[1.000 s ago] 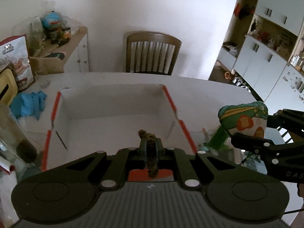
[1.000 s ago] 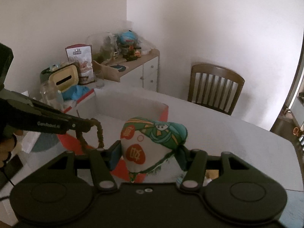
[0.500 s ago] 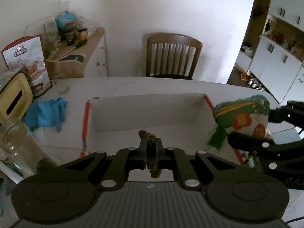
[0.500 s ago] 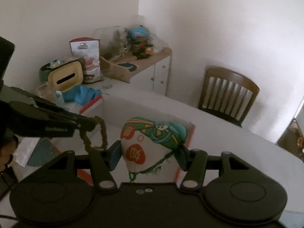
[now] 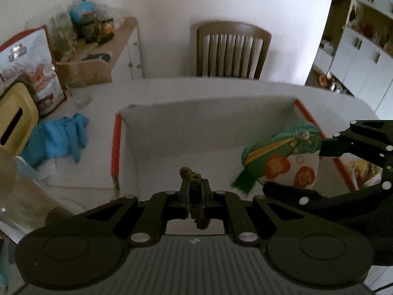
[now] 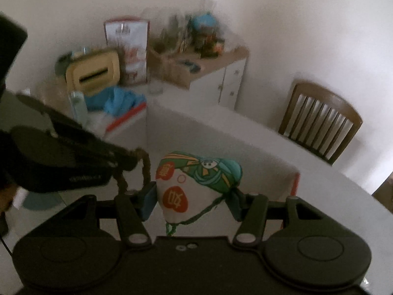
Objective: Organize objects
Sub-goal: 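Carry the plush with right gripper while left carries the bracelet into the red box, then open right gripper dropping the plush while left releases the bracelet into the box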
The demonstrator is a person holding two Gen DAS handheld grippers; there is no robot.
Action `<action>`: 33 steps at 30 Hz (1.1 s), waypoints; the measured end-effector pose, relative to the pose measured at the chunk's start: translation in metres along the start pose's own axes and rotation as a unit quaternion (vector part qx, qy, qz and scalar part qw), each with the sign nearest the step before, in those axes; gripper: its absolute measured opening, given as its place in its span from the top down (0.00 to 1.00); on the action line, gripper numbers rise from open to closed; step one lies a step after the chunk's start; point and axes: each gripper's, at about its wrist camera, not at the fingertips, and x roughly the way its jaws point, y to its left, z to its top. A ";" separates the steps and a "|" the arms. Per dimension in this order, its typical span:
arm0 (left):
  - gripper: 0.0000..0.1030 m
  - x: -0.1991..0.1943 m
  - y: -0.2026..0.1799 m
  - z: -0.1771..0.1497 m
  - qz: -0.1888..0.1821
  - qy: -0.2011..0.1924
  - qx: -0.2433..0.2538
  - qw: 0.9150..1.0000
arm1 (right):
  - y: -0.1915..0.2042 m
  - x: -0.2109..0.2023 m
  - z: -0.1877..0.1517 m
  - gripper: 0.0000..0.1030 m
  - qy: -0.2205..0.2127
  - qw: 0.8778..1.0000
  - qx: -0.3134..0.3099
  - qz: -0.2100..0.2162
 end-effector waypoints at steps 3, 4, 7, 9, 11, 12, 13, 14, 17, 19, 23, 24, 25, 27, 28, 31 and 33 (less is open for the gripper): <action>0.92 0.013 0.001 -0.002 -0.002 0.020 0.004 1.000 | 0.002 0.017 -0.008 0.44 0.029 1.000 -0.002 0.004; 0.92 0.017 0.002 -0.003 -0.003 0.025 0.003 1.000 | 0.003 0.022 -0.010 0.44 0.039 0.999 -0.003 0.005; 0.92 0.027 0.004 -0.005 -0.009 0.041 0.002 0.999 | 0.007 0.034 -0.016 0.43 0.065 0.998 -0.006 0.003; 0.92 0.031 0.005 -0.005 -0.011 0.049 0.000 0.999 | 0.009 0.042 -0.017 0.43 0.080 0.997 -0.002 0.003; 0.92 0.035 0.006 -0.007 -0.011 0.056 -0.001 0.998 | 0.011 0.048 -0.018 0.43 0.095 0.995 0.004 0.006; 0.92 0.037 0.007 -0.007 -0.010 0.062 -0.002 0.998 | 0.011 0.050 -0.019 0.43 0.097 0.995 0.005 0.005; 0.92 0.038 0.007 -0.008 -0.009 0.065 -0.002 0.998 | 0.012 0.052 -0.020 0.42 0.100 0.995 0.005 0.005; 0.92 0.040 0.008 -0.010 -0.008 0.069 -0.002 0.998 | 0.012 0.055 -0.021 0.41 0.105 0.994 0.005 0.005; 0.92 0.043 0.008 -0.012 -0.002 0.077 0.004 0.997 | 0.010 0.060 -0.024 0.39 0.114 0.993 0.015 0.008; 0.92 0.043 0.007 -0.014 -0.001 0.079 0.004 0.997 | 0.008 0.063 -0.024 0.39 0.119 0.992 0.024 0.012; 0.92 0.041 0.006 -0.013 0.002 0.083 0.003 0.997 | 0.006 0.062 -0.024 0.30 0.122 0.992 0.035 0.019; 0.91 0.041 0.007 -0.013 0.001 0.087 0.000 0.996 | 0.006 0.061 -0.024 0.30 0.119 0.992 0.036 0.019; 0.91 0.040 0.007 -0.012 -0.002 0.088 -0.003 0.996 | 0.006 0.059 -0.024 0.30 0.117 0.992 0.037 0.018; 0.91 0.037 0.008 -0.012 -0.001 0.086 -0.006 0.996 | 0.004 0.057 -0.023 0.30 0.114 0.992 0.042 0.018; 0.91 0.035 0.008 -0.012 0.003 0.084 -0.005 0.996 | 0.004 0.056 -0.022 0.30 0.113 0.992 0.043 0.019; 0.90 0.030 0.007 -0.011 0.004 0.082 -0.006 0.997 | 0.001 0.048 -0.023 0.29 0.109 0.993 0.045 0.020; 0.90 0.025 0.006 -0.011 0.005 0.078 -0.006 0.997 | 0.000 0.043 -0.022 0.29 0.107 0.993 0.045 0.021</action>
